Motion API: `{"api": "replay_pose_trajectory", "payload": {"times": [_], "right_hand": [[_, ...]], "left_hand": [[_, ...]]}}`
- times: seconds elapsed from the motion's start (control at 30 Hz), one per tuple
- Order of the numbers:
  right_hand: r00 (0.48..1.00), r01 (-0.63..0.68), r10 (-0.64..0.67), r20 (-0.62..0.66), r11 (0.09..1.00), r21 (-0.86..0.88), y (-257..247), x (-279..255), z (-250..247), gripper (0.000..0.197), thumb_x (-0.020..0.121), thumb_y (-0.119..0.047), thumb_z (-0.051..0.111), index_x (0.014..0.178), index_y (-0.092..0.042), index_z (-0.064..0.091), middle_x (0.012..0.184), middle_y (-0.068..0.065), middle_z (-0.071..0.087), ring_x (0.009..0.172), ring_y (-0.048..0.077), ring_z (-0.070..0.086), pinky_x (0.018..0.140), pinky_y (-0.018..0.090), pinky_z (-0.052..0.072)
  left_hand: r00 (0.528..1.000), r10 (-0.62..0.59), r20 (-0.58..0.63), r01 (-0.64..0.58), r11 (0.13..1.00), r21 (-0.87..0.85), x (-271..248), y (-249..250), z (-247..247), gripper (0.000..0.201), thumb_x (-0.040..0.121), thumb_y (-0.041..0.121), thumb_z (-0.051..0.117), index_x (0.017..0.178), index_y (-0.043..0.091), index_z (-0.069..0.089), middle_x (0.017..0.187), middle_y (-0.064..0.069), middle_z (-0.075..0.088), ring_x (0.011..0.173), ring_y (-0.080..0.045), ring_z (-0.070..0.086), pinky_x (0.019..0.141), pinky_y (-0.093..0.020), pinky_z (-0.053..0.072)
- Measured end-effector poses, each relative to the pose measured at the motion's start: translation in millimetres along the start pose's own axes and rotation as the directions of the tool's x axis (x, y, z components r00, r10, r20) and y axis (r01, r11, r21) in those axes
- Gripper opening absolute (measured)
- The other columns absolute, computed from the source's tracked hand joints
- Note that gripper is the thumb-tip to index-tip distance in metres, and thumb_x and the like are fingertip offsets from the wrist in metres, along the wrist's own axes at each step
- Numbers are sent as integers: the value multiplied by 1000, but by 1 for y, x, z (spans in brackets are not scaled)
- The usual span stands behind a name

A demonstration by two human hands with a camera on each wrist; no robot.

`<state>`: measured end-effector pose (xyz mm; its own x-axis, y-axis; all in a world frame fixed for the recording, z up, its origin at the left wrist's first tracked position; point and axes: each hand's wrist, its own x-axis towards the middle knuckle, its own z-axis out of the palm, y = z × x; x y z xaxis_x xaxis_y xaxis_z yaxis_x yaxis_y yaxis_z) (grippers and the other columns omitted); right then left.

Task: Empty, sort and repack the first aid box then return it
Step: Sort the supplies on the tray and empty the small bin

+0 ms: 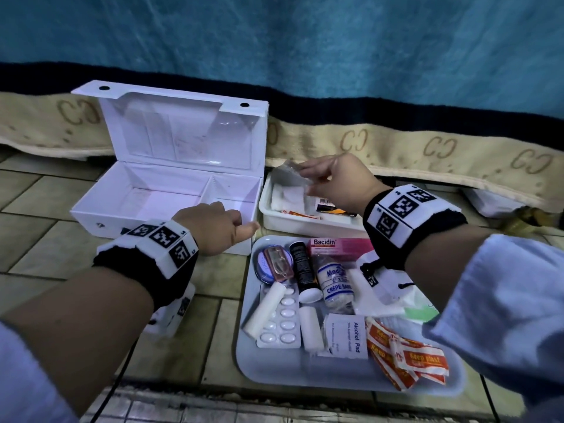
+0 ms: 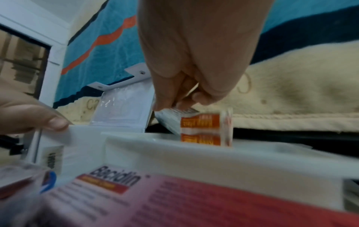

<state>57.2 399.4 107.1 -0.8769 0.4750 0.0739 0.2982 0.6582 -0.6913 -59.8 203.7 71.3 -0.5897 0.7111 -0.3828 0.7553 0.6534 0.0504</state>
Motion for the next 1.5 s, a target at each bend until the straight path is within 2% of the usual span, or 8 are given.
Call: {"api": "replay_pose_trajectory", "payload": {"times": [0.1,0.27,0.43,0.5,0.63,0.87,1.1,1.5], "right_hand": [[997,45,-36,-66,989,141,5,-4,-5,36,76,7,70,112,3,66,116,2,63,99,7,55,72,-6,39],[987,126,-99,-127,965,230,7,-16,-19,33,73,7,73,105,0,68,101,-6,63,77,-14,58,80,3,45],[943,247,-201,-266,957,155,-6,-37,-35,36,72,7,73,69,-24,54,82,-2,62,81,21,64,81,35,52],[915,348,-297,-273,924,161,-19,-56,-40,43,72,8,71,74,-28,46,76,-4,63,71,15,63,69,27,50],[850,519,-515,-112,855,4,-42,-116,-39,20,77,-7,71,89,-22,65,76,-12,64,69,-6,55,67,7,38],[714,695,-662,230,709,-116,-29,-192,17,29,97,-28,44,89,-26,71,90,-10,65,88,12,59,77,28,49],[757,653,-587,289,697,-295,-6,-203,56,13,82,-23,64,89,-33,68,94,-18,65,92,4,60,75,17,49],[794,604,-596,117,755,-256,-3,-193,58,24,90,-16,52,90,-28,73,92,-13,68,87,8,61,74,19,51]], "left_hand": [[1000,3,4,-3,1000,-7,0,0,0,59,87,69,18,114,29,53,114,-7,49,104,-27,52,95,-43,42],[1000,2,7,-2,1000,-3,0,0,0,59,87,68,17,113,28,53,107,-6,48,104,-28,52,96,-43,42],[1000,-4,15,4,1000,3,0,1,0,59,88,68,17,115,28,52,113,-8,48,105,-28,52,96,-44,42],[1000,-7,21,7,1000,4,0,1,0,59,89,67,17,117,28,51,115,-9,48,106,-28,52,96,-43,42],[1000,-6,22,6,1000,0,-1,2,-1,58,89,66,18,119,28,50,117,-10,48,108,-29,51,96,-43,41],[1000,-11,6,11,1000,-5,0,1,0,61,88,69,18,120,29,53,118,-7,49,107,-27,52,90,-39,42],[1000,-3,9,3,1000,1,-1,1,-1,62,88,69,17,118,28,52,117,-8,49,107,-28,51,92,-40,42],[1000,2,25,-3,999,36,-2,2,-2,58,91,66,16,123,30,48,122,-9,47,111,-28,50,93,-40,41]]}}
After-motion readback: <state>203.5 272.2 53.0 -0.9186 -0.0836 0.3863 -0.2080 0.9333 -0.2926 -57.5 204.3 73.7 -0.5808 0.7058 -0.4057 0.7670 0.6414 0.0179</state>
